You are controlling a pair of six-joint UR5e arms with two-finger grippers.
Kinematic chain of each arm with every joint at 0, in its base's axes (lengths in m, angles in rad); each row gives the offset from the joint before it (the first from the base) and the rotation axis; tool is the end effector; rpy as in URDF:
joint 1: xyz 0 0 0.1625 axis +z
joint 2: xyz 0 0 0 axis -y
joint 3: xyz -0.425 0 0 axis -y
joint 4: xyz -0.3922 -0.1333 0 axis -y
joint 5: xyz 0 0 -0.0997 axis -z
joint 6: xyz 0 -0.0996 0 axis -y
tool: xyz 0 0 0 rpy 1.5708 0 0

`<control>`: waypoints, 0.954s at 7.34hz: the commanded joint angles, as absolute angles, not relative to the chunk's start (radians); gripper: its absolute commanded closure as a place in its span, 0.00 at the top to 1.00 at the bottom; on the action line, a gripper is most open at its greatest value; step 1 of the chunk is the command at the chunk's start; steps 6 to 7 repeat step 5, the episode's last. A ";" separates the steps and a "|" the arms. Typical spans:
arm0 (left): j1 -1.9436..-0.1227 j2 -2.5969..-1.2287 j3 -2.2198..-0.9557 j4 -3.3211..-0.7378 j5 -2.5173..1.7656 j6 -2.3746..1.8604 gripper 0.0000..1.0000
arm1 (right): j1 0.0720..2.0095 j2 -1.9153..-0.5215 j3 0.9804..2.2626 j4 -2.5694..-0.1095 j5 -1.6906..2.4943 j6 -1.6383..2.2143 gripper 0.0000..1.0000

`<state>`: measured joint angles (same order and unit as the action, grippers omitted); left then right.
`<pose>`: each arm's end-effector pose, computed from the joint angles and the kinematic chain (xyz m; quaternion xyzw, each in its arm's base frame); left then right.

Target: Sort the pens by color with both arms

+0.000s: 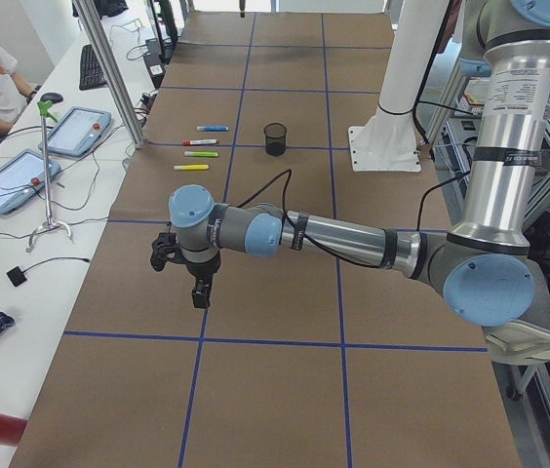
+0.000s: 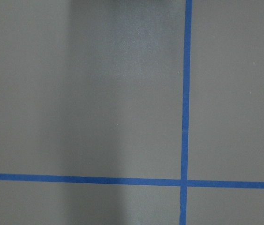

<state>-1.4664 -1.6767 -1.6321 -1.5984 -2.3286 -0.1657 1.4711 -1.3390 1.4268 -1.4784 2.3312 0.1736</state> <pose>-0.0079 -0.5473 0.5715 0.0400 0.3770 0.0076 0.9253 0.0047 -0.6028 0.5949 0.0324 -0.3775 0.0008 0.9254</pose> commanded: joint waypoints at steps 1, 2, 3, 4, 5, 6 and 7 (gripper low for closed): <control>-1.466 -1.677 -1.632 -1.598 -2.329 -0.166 1.00 | 1.471 -1.339 1.427 -1.477 2.330 0.175 0.99; -1.466 -1.677 -1.632 -1.600 -2.329 -0.166 1.00 | 1.471 -1.339 1.427 -1.477 2.330 0.175 0.99; -1.466 -1.677 -1.632 -1.598 -2.327 -0.166 1.00 | 1.471 -1.338 1.427 -1.476 2.330 0.173 0.99; -1.465 -1.677 -1.634 -1.600 -2.327 -0.166 1.00 | 1.471 -1.339 1.427 -1.474 2.330 0.175 0.99; -1.465 -1.677 -1.640 -1.600 -2.326 -0.166 1.00 | 1.471 -1.339 1.427 -1.474 2.330 0.175 0.99; -1.465 -1.677 -1.640 -1.600 -2.326 -0.166 1.00 | 1.471 -1.339 1.427 -1.474 2.330 0.175 0.99; -1.465 -1.677 -1.640 -1.600 -2.326 -0.166 1.00 | 1.471 -1.339 1.427 -1.474 2.330 0.175 0.99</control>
